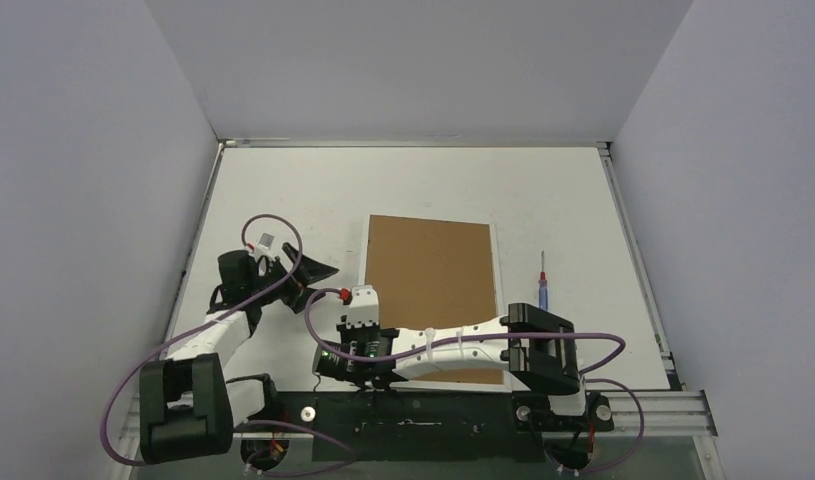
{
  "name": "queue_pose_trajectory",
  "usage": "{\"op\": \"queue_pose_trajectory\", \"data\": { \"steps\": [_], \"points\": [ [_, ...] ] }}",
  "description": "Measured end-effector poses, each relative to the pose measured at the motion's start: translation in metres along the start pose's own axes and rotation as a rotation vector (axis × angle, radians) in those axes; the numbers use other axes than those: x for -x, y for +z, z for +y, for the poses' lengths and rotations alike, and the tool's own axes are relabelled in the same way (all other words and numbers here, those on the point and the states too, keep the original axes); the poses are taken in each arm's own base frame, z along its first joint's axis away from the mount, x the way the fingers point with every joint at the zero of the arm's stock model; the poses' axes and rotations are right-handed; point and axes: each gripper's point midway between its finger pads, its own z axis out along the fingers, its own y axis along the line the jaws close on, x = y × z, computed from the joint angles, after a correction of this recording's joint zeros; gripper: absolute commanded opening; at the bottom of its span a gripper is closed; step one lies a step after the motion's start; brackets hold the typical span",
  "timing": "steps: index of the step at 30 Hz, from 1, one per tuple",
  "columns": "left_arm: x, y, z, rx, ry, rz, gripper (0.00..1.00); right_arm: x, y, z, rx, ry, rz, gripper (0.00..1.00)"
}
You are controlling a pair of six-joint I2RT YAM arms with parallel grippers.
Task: Take the photo out of the frame
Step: Turn over the photo frame at the center of the board.
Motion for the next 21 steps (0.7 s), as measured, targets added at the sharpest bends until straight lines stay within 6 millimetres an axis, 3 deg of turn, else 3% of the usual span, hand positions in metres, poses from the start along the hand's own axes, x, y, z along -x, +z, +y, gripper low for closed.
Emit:
{"op": "queue_pose_trajectory", "data": {
  "steps": [3,12,16,21],
  "points": [
    [-0.011,0.013,-0.005,-0.015,0.046,0.045,0.92,-0.003,-0.003,0.002,0.006,-0.008,-0.003,0.0],
    [-0.03,0.066,0.007,-0.031,0.04,0.132,0.92,-0.004,-0.014,-0.001,0.051,0.003,-0.011,0.0],
    [-0.032,0.086,0.005,-0.084,0.028,0.151,0.86,-0.002,-0.018,0.0,0.076,0.02,-0.02,0.0],
    [-0.033,0.101,-0.013,-0.196,0.05,0.167,0.76,-0.007,-0.019,-0.006,0.098,0.036,-0.016,0.0]
  ]
}}
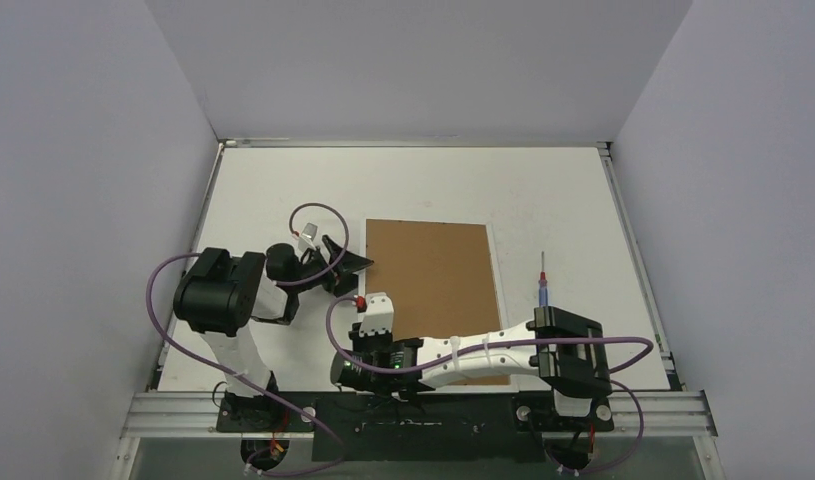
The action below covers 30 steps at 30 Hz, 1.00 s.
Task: Take the photo out of the frame
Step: Turn over the photo frame at the center of the board.
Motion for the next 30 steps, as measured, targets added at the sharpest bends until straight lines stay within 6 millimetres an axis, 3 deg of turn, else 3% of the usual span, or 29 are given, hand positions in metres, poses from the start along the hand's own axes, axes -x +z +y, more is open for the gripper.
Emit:
{"op": "queue_pose_trajectory", "data": {
  "steps": [5,8,14,20,26,30],
  "points": [
    [-0.002,0.013,-0.003,-0.087,-0.011,0.027,0.62,0.002,-0.003,-0.001,0.025,0.019,-0.007,0.0],
    [-0.01,0.02,-0.002,-0.104,-0.025,0.052,0.61,0.005,-0.007,-0.001,0.04,0.033,-0.013,0.0],
    [-0.013,0.02,-0.017,-0.159,0.016,0.061,0.56,0.009,-0.011,-0.002,0.061,0.055,-0.022,0.0],
    [-0.011,0.021,-0.025,-0.185,0.025,0.057,0.33,0.007,-0.012,-0.004,0.08,0.069,-0.021,0.0],
    [-0.01,0.022,-0.024,-0.173,-0.004,0.051,0.0,0.011,-0.016,-0.004,0.115,0.088,-0.031,0.01],
    [-0.01,0.023,-0.021,-0.158,-0.011,0.05,0.0,0.019,-0.022,0.003,0.153,0.101,-0.045,0.17]
  ]
}}
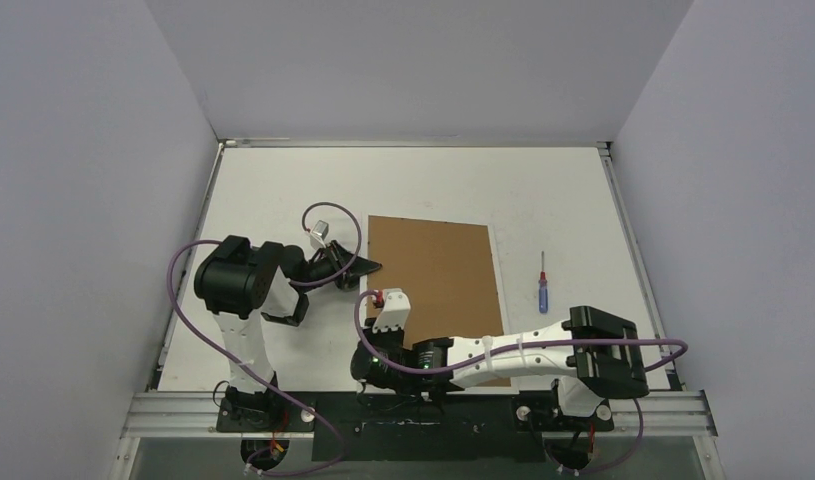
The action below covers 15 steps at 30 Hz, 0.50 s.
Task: Take the photo out of the frame
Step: Turn over the photo frame at the center of the board.
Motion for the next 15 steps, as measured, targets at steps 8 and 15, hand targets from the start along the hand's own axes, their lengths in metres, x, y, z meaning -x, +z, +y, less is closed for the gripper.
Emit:
{"op": "queue_pose_trajectory", "data": {
  "steps": [8,15],
  "points": [
    [-0.001,-0.006,-0.015,0.05,0.026,0.004,0.0,0.047,-0.041,0.009,0.088,-0.019,-0.06,0.75],
    [0.014,-0.024,-0.058,0.187,0.147,-0.01,0.0,0.097,-0.101,-0.044,0.096,-0.166,-0.182,0.83]
  ]
}}
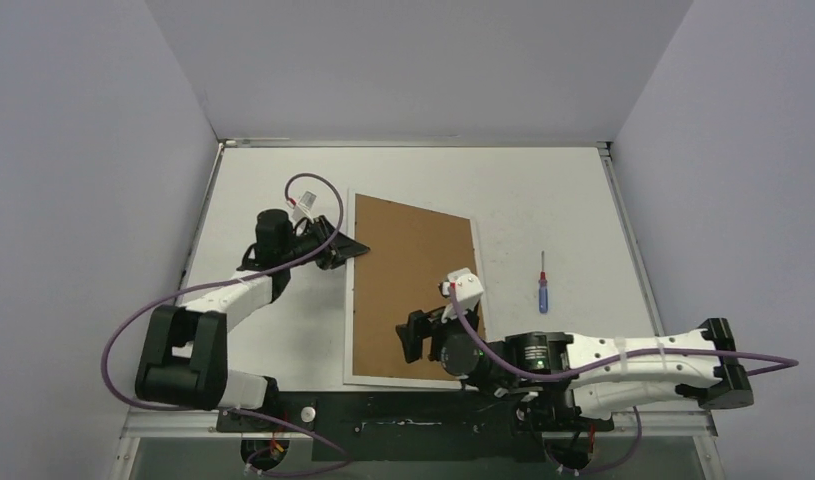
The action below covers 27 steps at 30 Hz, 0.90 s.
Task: Take the photo out of the frame
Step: Turn over the photo frame at the center of the board.
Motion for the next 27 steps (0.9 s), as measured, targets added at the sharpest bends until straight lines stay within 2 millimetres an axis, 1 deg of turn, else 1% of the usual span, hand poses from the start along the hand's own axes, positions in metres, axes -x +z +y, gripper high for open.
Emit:
{"op": "queue_pose_trajectory", "data": {
  "steps": [2,4,6,8,10,12,14,16,18,21,25,27],
  "points": [
    [0.013,-0.014,-0.018,0.028,0.05,-0.022,0.0,-0.003,-0.014,-0.017,0.017,-0.079,-0.016,0.84],
    [0.027,-0.03,-0.03,0.044,0.089,-0.054,0.0,-0.012,-0.024,-0.025,0.047,-0.176,-0.016,0.85],
    [0.039,-0.044,-0.032,0.07,0.101,-0.085,0.0,-0.023,-0.031,-0.023,0.084,-0.289,-0.008,0.86],
    [0.046,-0.055,-0.025,0.123,0.084,-0.104,0.0,-0.034,-0.037,-0.01,0.131,-0.42,-0.011,0.87],
    [0.046,-0.061,-0.016,0.19,0.05,-0.106,0.0,-0.052,-0.041,0.006,0.166,-0.572,-0.017,0.88],
    [0.042,-0.065,-0.01,0.238,0.029,-0.095,0.0,-0.072,-0.042,0.016,0.18,-0.717,-0.024,0.88],
    [0.038,-0.069,-0.011,0.263,0.028,-0.079,0.0,-0.089,-0.041,0.023,0.185,-0.83,-0.028,0.88],
    [0.037,-0.072,-0.013,0.278,0.033,-0.07,0.0,-0.101,-0.037,0.026,0.168,-0.92,-0.037,0.88],
    [0.036,-0.076,-0.016,0.296,0.041,-0.067,0.0,-0.109,-0.034,0.029,0.159,-0.986,-0.052,0.88],
    [0.034,-0.081,-0.017,0.32,0.05,-0.06,0.0,-0.112,-0.035,0.035,0.151,-1.043,-0.085,0.89],
    [0.032,-0.083,-0.016,0.339,0.051,-0.053,0.0,-0.116,-0.033,0.043,0.125,-1.081,-0.128,0.89],
    [0.032,-0.084,-0.016,0.343,0.048,-0.054,0.0,-0.119,-0.028,0.047,0.098,-1.083,-0.162,0.86]
  ]
}}
